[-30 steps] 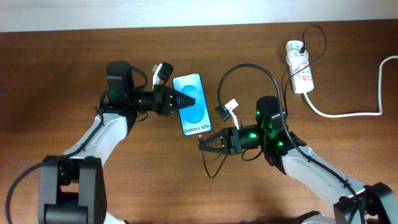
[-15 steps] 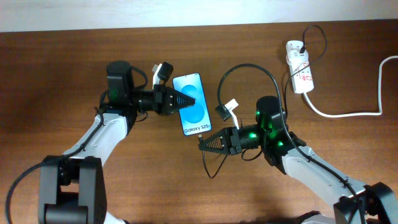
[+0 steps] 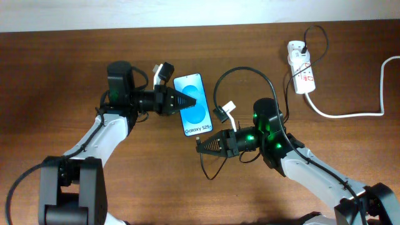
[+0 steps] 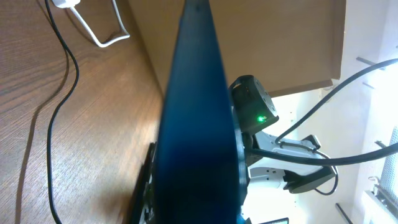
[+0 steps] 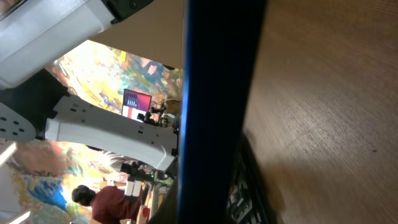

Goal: Plug charger to phone and switch on socket

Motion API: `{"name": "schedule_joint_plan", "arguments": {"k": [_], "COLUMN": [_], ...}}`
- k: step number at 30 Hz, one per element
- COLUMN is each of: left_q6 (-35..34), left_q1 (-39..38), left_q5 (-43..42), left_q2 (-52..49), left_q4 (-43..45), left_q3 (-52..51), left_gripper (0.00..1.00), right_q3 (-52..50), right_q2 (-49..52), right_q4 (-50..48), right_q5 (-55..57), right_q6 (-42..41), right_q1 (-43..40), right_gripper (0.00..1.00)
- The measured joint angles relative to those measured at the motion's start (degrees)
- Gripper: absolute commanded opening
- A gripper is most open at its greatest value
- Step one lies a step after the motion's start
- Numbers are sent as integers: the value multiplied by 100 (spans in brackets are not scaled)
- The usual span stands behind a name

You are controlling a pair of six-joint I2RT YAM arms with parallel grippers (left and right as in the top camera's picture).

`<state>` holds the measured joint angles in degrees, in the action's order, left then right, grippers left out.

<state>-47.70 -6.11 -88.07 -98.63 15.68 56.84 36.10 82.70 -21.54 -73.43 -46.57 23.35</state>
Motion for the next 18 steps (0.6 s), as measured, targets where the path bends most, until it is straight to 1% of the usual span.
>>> {"name": "schedule_joint_plan", "arguments": {"k": [7,12,18], "left_q6": [0,0,0], "left_q1": [0,0,0], "left_q5": [0,2,2], "left_q2": [0,0,0], "left_q4": [0,0,0], "left_q3": [0,0,0], "left_gripper": [0,0,0], "right_q3": [0,0,0], "right_q2": [0,0,0], "right_q4": [0,-315,-354], "right_q5": [11,11,17], "right_q6": [-2,7,-2], "right_q1": [0,0,0], "right_gripper": [4,4,4]}}
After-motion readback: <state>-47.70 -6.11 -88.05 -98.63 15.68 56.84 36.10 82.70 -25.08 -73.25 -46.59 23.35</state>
